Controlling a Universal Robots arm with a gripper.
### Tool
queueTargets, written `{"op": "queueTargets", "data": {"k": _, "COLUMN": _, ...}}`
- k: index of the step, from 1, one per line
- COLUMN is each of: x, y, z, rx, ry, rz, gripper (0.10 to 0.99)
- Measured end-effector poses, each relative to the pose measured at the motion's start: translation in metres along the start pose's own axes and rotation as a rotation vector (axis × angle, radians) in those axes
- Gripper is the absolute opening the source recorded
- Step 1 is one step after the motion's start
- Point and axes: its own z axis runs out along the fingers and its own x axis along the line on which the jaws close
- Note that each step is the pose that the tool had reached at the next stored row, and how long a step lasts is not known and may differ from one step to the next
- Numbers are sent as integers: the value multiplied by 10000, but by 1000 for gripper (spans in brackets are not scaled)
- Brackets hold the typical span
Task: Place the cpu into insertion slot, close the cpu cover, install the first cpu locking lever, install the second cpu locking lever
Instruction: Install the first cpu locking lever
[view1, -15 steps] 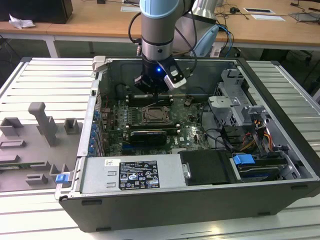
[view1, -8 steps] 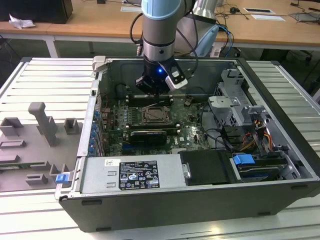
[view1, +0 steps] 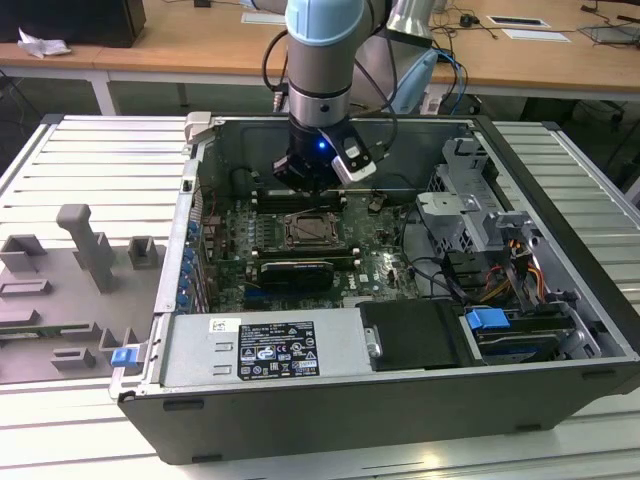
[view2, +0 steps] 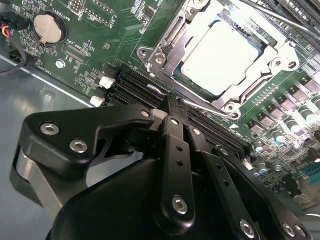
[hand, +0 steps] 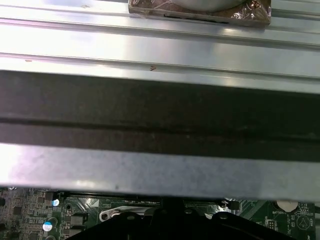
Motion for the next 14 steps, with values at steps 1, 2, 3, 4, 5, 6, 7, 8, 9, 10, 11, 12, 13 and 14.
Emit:
{"op": "queueTargets", "data": {"k": 1, "x": 0, "y": 0, "z": 5, "rx": 0, "ry": 0, "rz": -2, "gripper": 106}}
{"op": "queueTargets", "data": {"k": 2, "x": 0, "y": 0, "z": 12, "rx": 0, "ry": -1, "rz": -2, "gripper": 106}}
{"op": "queueTargets", "data": {"k": 3, "x": 0, "y": 0, "z": 17, "rx": 0, "ry": 0, "rz": -2, "gripper": 106}}
{"op": "queueTargets", "data": {"k": 4, "x": 1, "y": 0, "z": 23, "rx": -1, "ry": 0, "rz": -1, "gripper": 106}}
{"op": "queueTargets", "data": {"k": 5, "x": 1, "y": 0, "z": 27, "rx": 0, "ry": 0, "rz": -1, "gripper": 106}}
{"op": "queueTargets", "data": {"k": 6, "x": 1, "y": 0, "z": 31, "rx": -1, "ry": 0, "rz": -1, "gripper": 106}}
{"op": "queueTargets", "data": {"k": 7, "x": 1, "y": 0, "z": 35, "rx": -1, "ry": 0, "rz": -1, "gripper": 106}}
{"op": "queueTargets", "data": {"k": 8, "x": 2, "y": 2, "z": 41, "rx": 0, "ry": 0, "rz": 1, "gripper": 106}}
{"op": "queueTargets", "data": {"k": 9, "x": 2, "y": 6, "z": 42, "rx": 1, "ry": 0, "rz": 3, "gripper": 106}}
{"op": "queueTargets", "data": {"k": 10, "x": 1, "y": 10, "z": 44, "rx": 0, "ry": -1, "rz": 1, "gripper": 106}}
{"op": "queueTargets", "data": {"k": 11, "x": 0, "y": 14, "z": 45, "rx": -2, "ry": -1, "rz": -1, "gripper": 106}}
{"op": "queueTargets", "data": {"k": 12, "x": -1, "y": 17, "z": 45, "rx": -1, "ry": 0, "rz": -1, "gripper": 106}}
{"op": "queueTargets", "data": {"k": 13, "x": -2, "y": 18, "z": 45, "rx": -1, "ry": 0, "rz": -3, "gripper": 106}}
{"op": "queueTargets", "data": {"k": 14, "x": -5, "y": 17, "z": 45, "rx": -1, "ry": 0, "rz": -2, "gripper": 106}}
